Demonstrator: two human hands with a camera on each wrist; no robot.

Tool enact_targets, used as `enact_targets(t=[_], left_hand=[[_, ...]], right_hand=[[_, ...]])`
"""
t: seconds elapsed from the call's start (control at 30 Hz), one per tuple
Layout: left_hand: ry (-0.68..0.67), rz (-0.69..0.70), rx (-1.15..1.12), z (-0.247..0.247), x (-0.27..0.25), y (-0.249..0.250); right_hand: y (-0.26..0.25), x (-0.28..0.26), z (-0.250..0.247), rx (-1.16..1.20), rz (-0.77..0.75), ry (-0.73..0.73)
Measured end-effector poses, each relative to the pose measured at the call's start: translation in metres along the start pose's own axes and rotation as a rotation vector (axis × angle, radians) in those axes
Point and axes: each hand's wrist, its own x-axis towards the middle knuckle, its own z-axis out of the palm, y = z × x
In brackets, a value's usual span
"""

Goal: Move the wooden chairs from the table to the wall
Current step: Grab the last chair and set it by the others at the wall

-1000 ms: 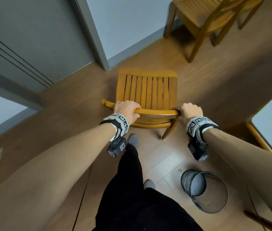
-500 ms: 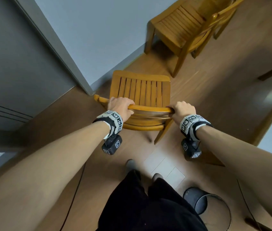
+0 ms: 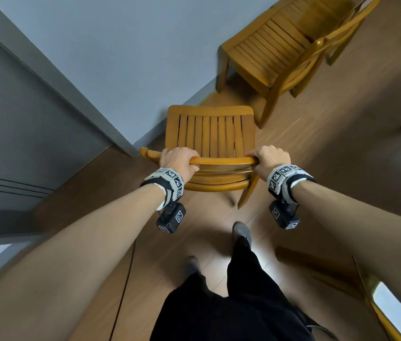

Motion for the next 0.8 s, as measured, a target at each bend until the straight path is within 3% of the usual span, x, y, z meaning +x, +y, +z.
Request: enact_targets(t=[0.37, 0.8], left_hand=[[-0.009, -0.094, 0.011, 0.002, 0.069, 0.078], [-0.048, -0.131, -0.048, -0.025, 0.191, 0.097]], right_hand=[[0.085, 0.102, -0.051, -0.102, -0.149, -0.06], [0.109, 0.229, -0.115, -0.151, -0.214, -0.097]])
